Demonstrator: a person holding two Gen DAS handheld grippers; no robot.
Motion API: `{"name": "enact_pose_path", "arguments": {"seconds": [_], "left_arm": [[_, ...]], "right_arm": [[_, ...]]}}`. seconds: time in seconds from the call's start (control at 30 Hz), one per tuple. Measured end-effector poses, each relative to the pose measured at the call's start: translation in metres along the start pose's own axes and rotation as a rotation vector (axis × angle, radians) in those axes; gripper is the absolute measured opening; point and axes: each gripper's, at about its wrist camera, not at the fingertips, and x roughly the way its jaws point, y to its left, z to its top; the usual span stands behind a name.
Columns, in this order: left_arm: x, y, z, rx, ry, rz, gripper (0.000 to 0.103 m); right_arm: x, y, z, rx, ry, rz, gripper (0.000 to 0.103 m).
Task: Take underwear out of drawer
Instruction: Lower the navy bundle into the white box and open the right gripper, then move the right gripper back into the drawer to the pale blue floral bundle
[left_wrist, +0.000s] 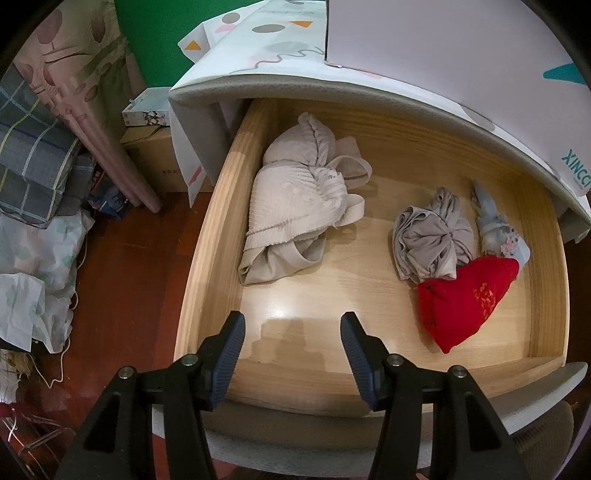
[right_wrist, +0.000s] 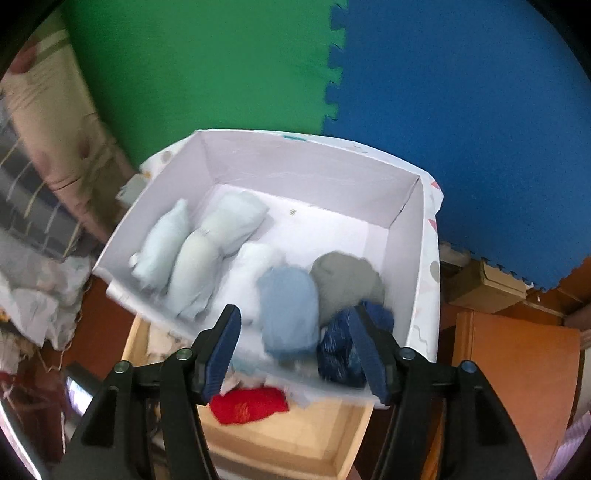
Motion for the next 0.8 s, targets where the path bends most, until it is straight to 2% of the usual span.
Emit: {"name": "enact_pose_path", "arguments": {"seconds": [0.13,0.33,0.4,0.47,0.63,0.8], "left_arm": [[0.001,0.000,0.000,-0.003,0.000,0.002,0.055],[-0.002,0.003,-0.001,-0.025,-0.006,0.003,0.055],[-0.002,0.004,-0.001,-0.030,-0.005,0.001,0.055],[-0.002,0.004,-0.001,-0.030,-0.007,0.002,0.055],[-0.002,0.006,-0.001,-0.030,-0.004,-0.006,0.055],[-0.001,0.006,-0.001,-0.029,-0.001,-0.011,0.055]], "right_arm": [[-0.008,0.003,-0.034,-0.044,0.017,0.026,0.061],[0.017,0.000,-0.089,-0.095,0.106,0.021,0.057],[0.034,-0.004,-0.104,-0.085,0.140,0.019,0.047],[0.053,-0.009,-0.116,-0.068,0.173,0.037,0.045],[0.099,-0.015,-0.135,-0.054,0.228,0.046,0.041],[0.135,-0.016,-0.135,-0.032,0.242,0.052,0.038]]}}
